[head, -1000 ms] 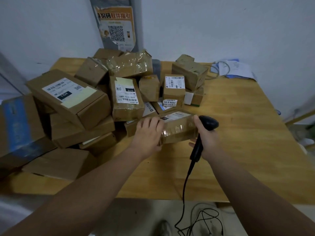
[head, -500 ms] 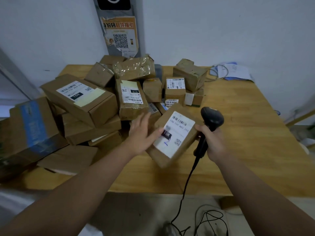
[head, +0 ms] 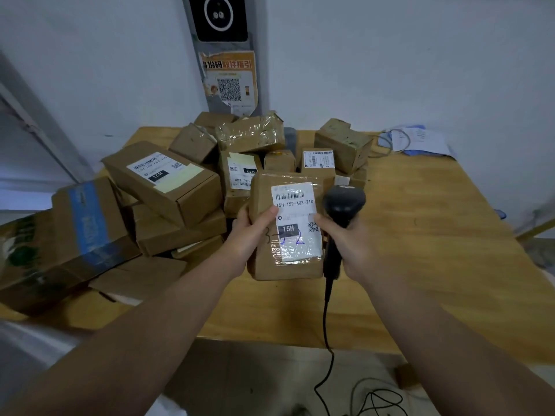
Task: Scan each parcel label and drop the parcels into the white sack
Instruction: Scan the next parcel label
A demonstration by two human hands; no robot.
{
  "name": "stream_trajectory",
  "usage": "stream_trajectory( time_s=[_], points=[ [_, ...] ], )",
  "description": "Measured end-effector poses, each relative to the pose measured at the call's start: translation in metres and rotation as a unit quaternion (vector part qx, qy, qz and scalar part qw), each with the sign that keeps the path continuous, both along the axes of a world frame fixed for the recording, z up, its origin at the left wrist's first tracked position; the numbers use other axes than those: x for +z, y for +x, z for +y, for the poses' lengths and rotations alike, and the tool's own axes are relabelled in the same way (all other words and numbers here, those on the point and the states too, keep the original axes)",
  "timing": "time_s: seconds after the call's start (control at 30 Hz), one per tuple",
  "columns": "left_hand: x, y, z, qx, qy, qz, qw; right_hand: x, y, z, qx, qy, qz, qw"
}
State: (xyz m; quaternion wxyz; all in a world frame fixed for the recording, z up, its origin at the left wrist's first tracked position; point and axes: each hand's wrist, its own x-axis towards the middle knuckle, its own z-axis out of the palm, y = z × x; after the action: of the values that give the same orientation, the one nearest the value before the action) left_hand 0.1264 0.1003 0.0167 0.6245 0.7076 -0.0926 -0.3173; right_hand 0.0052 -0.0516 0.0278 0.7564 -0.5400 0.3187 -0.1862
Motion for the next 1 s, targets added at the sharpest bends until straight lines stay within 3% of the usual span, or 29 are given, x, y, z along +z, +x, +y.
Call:
stream_trajectory(
  time_s=[0.17, 0.4, 0.57, 1.0],
  points=[
    [0.004, 0.001, 0.009, -0.085, 0.061, -0.041, 0.994, 0.0, 0.003, 0.005, -0.013, -0.069, 0.033, 0.997],
    [0.001, 0.008, 0.006, -0.03, 0.063, -0.124, 0.99, 0.027, -0.014, 0.002, -0.006, -0.126, 0.05, 0.991],
    [-0.003, 0.01, -0.009, 0.007, 0.066, -0.148, 0.987, 0.044, -0.03, 0.013, 0.103, -0.199, 0.061, 0.973],
    [0.0, 0.011, -0.026, 0.023, 0.138, -0.176, 0.974, 0.031, -0.028, 0.025, 0.059, -0.193, 0.128, 0.971]
  ],
)
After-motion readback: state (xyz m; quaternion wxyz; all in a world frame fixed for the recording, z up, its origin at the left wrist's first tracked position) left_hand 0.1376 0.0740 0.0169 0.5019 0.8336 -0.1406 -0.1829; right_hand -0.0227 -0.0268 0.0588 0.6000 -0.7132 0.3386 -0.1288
